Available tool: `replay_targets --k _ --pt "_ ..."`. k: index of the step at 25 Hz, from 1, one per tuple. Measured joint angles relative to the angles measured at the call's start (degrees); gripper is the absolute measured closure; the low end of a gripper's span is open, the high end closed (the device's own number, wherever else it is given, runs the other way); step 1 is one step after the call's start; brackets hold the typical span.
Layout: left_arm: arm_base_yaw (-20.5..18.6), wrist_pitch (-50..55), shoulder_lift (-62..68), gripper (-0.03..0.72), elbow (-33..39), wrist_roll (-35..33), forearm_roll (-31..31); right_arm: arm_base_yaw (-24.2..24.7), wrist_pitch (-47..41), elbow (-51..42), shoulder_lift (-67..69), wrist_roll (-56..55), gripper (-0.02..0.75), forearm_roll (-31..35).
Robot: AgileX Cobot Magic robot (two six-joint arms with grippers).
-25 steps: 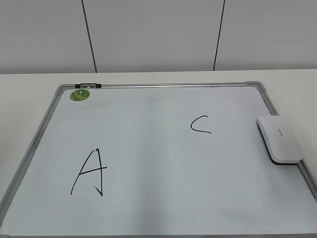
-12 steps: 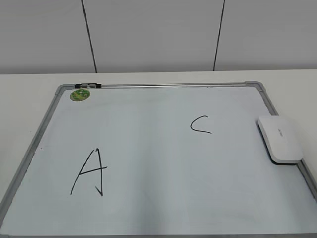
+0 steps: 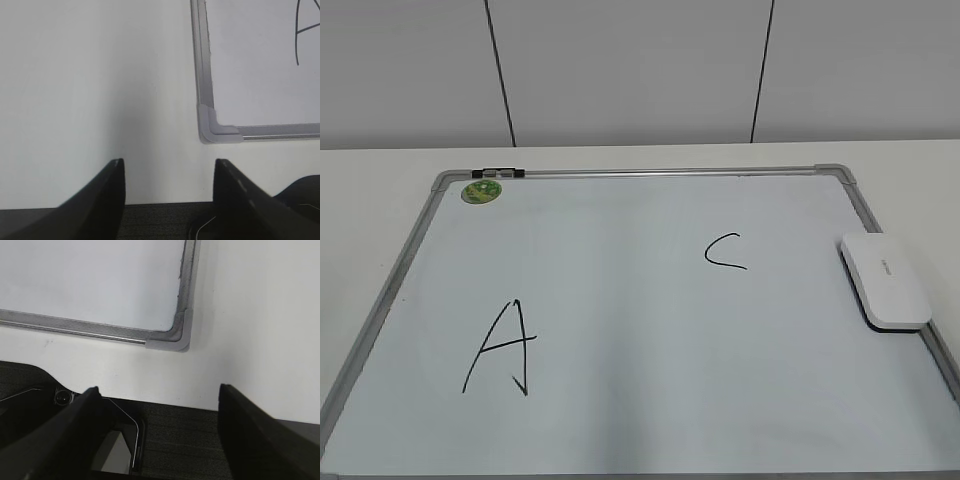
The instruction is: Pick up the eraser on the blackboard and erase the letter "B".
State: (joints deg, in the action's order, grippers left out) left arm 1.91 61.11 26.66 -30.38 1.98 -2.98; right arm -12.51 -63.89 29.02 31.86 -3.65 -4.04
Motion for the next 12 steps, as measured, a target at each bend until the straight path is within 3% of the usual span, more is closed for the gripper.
replay_targets --k 12 --pt "0.0 0.4 0.0 0.287 0.56 0.0 0.0 0.0 -0.17 -0.43 -0.13 0.0 0.204 -0.1"
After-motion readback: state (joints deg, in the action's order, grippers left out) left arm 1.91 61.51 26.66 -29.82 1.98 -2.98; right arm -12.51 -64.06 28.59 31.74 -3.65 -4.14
